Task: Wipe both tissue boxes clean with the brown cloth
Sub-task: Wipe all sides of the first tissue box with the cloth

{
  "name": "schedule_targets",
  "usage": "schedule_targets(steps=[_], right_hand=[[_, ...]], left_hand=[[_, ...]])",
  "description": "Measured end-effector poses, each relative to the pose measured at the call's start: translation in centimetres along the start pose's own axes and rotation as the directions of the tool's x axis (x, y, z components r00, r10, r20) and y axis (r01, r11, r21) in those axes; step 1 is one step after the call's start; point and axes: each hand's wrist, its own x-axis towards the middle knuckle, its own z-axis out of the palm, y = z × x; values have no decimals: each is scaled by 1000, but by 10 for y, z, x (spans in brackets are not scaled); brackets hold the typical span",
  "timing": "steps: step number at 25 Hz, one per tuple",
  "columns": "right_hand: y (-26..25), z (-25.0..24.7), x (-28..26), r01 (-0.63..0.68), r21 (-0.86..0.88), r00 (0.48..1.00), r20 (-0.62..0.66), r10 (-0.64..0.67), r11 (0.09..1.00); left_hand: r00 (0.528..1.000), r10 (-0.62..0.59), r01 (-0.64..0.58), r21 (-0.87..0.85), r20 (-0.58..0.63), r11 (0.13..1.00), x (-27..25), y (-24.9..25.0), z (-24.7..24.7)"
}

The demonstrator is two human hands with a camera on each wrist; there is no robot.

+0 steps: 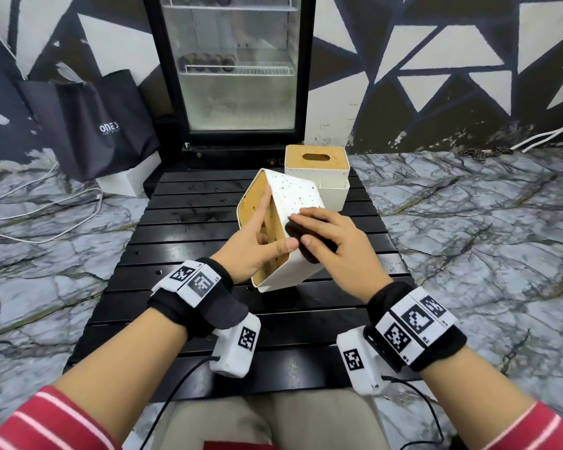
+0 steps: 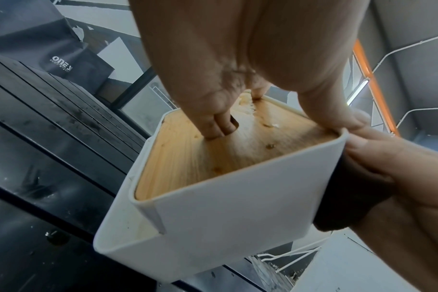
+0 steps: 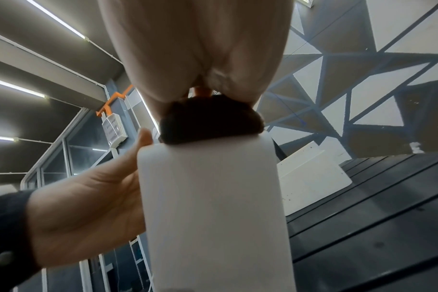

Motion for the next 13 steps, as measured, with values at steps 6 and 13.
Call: schedule_targets(steps=[6, 13], right_hand=[[-7, 6, 7, -23, -16, 1000, -10, 23, 1000], [14, 3, -8, 22, -8, 999, -49, -22, 1000]], left_hand=[[1000, -2, 2, 7, -23, 1000, -2, -2, 0], [1000, 8, -10, -60, -28, 998, -3, -3, -2]])
